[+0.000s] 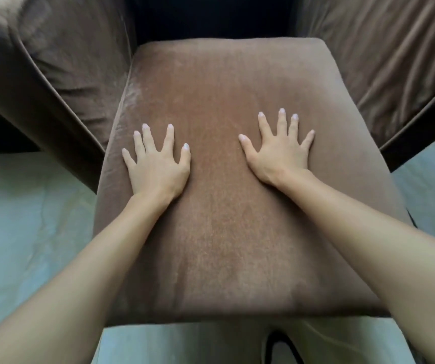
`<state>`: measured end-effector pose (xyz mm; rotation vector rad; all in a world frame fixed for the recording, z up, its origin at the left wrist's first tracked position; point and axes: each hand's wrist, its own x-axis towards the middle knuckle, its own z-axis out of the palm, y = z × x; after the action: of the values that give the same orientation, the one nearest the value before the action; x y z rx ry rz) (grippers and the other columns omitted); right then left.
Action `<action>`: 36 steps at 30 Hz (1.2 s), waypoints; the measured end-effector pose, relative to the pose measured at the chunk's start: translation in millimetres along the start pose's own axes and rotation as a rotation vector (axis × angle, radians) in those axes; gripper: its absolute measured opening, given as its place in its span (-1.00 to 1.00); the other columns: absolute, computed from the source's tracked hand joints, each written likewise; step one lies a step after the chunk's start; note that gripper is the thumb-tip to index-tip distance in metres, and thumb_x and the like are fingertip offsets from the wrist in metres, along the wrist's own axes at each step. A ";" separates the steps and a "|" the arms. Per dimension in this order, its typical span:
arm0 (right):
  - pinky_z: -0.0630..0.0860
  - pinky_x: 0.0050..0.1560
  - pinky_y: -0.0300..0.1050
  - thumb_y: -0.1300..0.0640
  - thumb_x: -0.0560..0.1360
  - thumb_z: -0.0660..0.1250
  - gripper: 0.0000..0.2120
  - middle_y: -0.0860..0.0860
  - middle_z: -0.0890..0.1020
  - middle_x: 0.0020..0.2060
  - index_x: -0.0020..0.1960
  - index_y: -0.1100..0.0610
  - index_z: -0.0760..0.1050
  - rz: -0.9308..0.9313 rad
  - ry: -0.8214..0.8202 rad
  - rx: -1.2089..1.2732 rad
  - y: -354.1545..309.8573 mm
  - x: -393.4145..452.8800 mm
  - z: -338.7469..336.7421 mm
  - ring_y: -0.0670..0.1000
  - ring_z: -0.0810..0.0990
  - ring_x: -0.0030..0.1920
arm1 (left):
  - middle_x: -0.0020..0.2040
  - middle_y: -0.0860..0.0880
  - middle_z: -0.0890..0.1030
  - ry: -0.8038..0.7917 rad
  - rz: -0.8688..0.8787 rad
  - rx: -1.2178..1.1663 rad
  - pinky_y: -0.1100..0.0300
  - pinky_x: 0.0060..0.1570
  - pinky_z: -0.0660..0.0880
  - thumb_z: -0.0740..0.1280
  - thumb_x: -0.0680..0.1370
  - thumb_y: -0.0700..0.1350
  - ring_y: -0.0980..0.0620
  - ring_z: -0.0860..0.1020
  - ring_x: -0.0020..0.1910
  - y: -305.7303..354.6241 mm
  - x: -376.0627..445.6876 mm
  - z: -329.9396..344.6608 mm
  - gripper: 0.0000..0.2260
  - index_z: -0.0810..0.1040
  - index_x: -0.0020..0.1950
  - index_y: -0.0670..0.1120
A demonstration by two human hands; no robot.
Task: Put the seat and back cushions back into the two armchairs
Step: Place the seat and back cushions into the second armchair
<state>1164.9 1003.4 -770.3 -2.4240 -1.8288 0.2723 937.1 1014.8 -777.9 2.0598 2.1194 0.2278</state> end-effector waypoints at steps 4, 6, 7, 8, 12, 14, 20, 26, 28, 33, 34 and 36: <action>-0.19 0.59 0.40 -0.40 0.62 -0.13 -0.31 0.04 -0.08 0.69 0.67 -0.15 -0.03 -0.043 0.037 0.021 22.7 -65.0 6.4 0.10 -0.18 0.68 | 0.68 -0.12 -0.10 0.024 0.038 -0.013 -0.22 0.59 -0.18 -0.07 0.66 0.26 -0.09 -0.16 0.66 -6.8 -60.7 3.3 -0.42 0.01 0.67 0.12; -0.17 0.60 0.40 -0.38 0.62 -0.11 -0.34 0.02 -0.04 0.69 0.66 -0.18 0.00 -0.045 0.068 0.020 32.4 -92.8 11.3 0.08 -0.16 0.68 | 0.68 -0.12 -0.06 0.066 0.053 -0.010 -0.22 0.59 -0.15 -0.06 0.66 0.24 -0.10 -0.12 0.66 -10.0 -88.9 9.0 -0.42 0.05 0.66 0.08; -0.15 0.59 0.40 -0.37 0.63 -0.09 -0.36 0.03 -0.02 0.69 0.66 -0.20 0.02 -0.044 0.091 0.023 35.7 -105.4 14.8 0.08 -0.13 0.68 | 0.68 -0.13 -0.02 0.097 0.064 -0.007 -0.23 0.59 -0.13 -0.06 0.66 0.23 -0.11 -0.09 0.66 -11.7 -102.6 12.5 -0.42 0.08 0.66 0.06; -0.12 0.59 0.41 -0.35 0.64 -0.08 -0.38 0.04 0.01 0.69 0.65 -0.20 0.05 -0.042 0.117 0.024 38.2 -118.0 18.1 0.09 -0.11 0.68 | 0.68 -0.14 0.02 0.130 0.074 -0.008 -0.23 0.58 -0.09 -0.05 0.66 0.21 -0.11 -0.05 0.66 -13.3 -116.3 16.2 -0.42 0.12 0.66 0.04; -0.04 0.57 0.44 -0.25 0.64 -0.01 -0.41 0.10 0.15 0.66 0.64 -0.14 0.18 -0.043 0.243 0.050 45.0 -164.5 34.6 0.14 0.03 0.67 | 0.66 -0.14 0.13 0.252 0.089 -0.037 -0.24 0.58 0.00 0.03 0.67 0.10 -0.12 0.06 0.65 -19.2 -166.0 34.3 -0.47 0.23 0.63 -0.03; 0.00 0.56 0.45 -0.22 0.64 0.05 -0.44 0.10 0.20 0.65 0.62 -0.11 0.25 -0.051 0.296 0.049 49.4 -184.2 43.9 0.15 0.09 0.66 | 0.66 -0.13 0.15 0.298 0.095 -0.029 -0.24 0.57 0.01 0.06 0.68 0.06 -0.13 0.08 0.65 -21.9 -183.7 42.3 -0.49 0.24 0.62 -0.04; -0.06 0.49 0.56 -0.25 0.64 0.10 -0.47 0.01 0.18 0.66 0.59 -0.22 0.27 -0.029 0.374 0.054 69.4 -226.8 61.1 0.15 0.04 0.67 | 0.65 -0.07 0.19 0.388 0.073 -0.078 -0.26 0.55 -0.02 0.13 0.66 0.08 -0.10 0.11 0.64 -33.5 -213.7 55.5 -0.50 0.30 0.60 -0.01; -0.03 0.52 0.50 -0.27 0.61 0.15 -0.43 0.12 0.27 0.62 0.55 -0.08 0.38 0.014 0.579 0.112 83.6 -237.3 90.3 0.20 0.16 0.64 | 0.57 -0.12 0.35 0.566 0.107 -0.121 -0.29 0.53 0.10 0.20 0.63 0.04 -0.13 0.26 0.59 -40.4 -215.2 73.9 -0.56 0.48 0.48 -0.08; 0.05 0.50 0.52 -0.26 0.59 0.15 -0.44 0.14 0.35 0.57 0.50 -0.04 0.46 -0.003 0.692 0.101 83.9 -229.1 95.4 0.21 0.27 0.60 | 0.54 -0.12 0.40 0.638 0.106 -0.101 -0.32 0.48 0.17 0.18 0.63 0.04 -0.13 0.33 0.56 -37.9 -210.9 77.4 -0.57 0.53 0.43 -0.09; 0.16 0.38 0.58 -0.16 0.53 0.18 -0.52 0.19 0.50 0.46 0.32 0.02 0.62 -0.077 0.851 0.113 84.0 -214.2 101.9 0.22 0.44 0.49 | 0.46 -0.16 0.49 0.729 0.149 -0.064 -0.41 0.36 0.25 0.16 0.61 0.05 -0.16 0.43 0.48 -38.1 -199.8 83.1 -0.57 0.61 0.34 -0.12; 0.17 0.35 0.58 -0.15 0.53 0.18 -0.53 0.19 0.52 0.43 0.30 0.02 0.63 -0.087 0.875 0.107 83.7 -210.8 102.0 0.22 0.47 0.46 | 0.45 -0.16 0.50 0.749 0.157 -0.054 -0.43 0.34 0.27 0.15 0.61 0.05 -0.16 0.44 0.47 -38.4 -198.2 83.7 -0.57 0.62 0.33 -0.12; 0.18 0.34 0.58 -0.15 0.52 0.17 -0.53 0.20 0.54 0.41 0.26 0.03 0.65 -0.100 0.897 0.105 85.5 -202.6 100.1 0.24 0.50 0.42 | 0.43 -0.16 0.52 0.776 0.170 -0.042 -0.44 0.31 0.28 0.15 0.59 0.04 -0.17 0.47 0.45 -35.3 -192.2 83.9 -0.57 0.63 0.31 -0.11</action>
<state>1171.9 781.8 -866.3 -1.8715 -1.4324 -0.6118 927.3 820.4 -863.8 2.3721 2.2480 1.2605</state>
